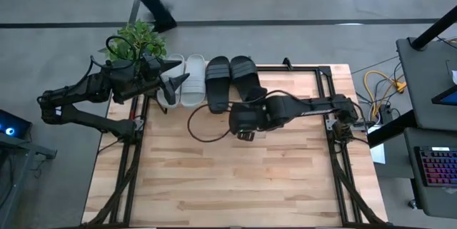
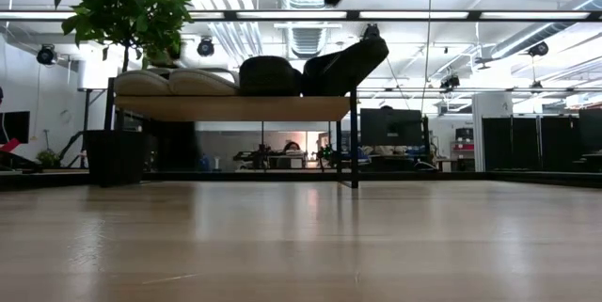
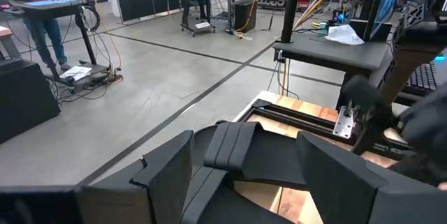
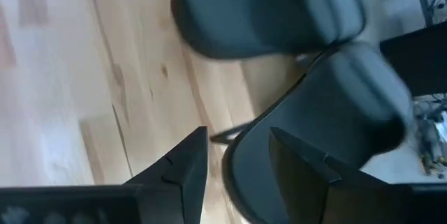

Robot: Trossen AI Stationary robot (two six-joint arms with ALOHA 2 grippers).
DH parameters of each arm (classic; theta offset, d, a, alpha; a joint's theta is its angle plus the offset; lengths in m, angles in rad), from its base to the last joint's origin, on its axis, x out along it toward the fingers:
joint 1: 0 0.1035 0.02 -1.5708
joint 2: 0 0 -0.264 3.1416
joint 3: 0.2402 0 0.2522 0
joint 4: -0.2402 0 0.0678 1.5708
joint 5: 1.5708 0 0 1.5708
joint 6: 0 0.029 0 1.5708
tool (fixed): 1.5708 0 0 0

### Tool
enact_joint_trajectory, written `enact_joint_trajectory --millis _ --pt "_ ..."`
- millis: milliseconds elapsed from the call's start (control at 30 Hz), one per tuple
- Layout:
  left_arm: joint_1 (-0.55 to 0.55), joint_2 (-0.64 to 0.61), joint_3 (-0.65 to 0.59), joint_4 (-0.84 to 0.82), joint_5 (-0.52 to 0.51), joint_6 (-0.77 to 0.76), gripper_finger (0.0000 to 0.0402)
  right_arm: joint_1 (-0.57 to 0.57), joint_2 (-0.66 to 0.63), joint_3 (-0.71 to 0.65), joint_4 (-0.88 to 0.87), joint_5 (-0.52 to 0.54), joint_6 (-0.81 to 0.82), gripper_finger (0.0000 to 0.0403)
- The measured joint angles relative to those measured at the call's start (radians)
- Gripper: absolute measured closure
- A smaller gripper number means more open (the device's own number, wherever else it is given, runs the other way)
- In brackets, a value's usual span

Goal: Pick and place slides into the shelf
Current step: Adjust the right black slipper on the shelf

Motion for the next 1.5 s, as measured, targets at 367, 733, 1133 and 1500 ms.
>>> enact_joint_trajectory --millis 367,733,1133,1500 --pt "0.000 0.000 0.000 0.000 0.004 -0.001 0.0164 -0.125 -0.203 0.003 -0.001 -0.280 0.200 0.0358" --pt "0.000 -0.002 0.000 0.000 0.005 -0.001 0.0164 -0.205 -0.383 -0.263 0.038 -0.389 0.251 0.0394" --pt "0.000 -0.002 0.000 0.000 0.005 0.000 0.0164 -0.211 -0.496 -0.583 0.204 -0.296 0.350 0.0394" --pt "0.000 0.000 0.000 0.000 0.004 0.001 0.0164 -0.214 -0.486 -0.662 0.313 -0.287 0.396 0.0394"
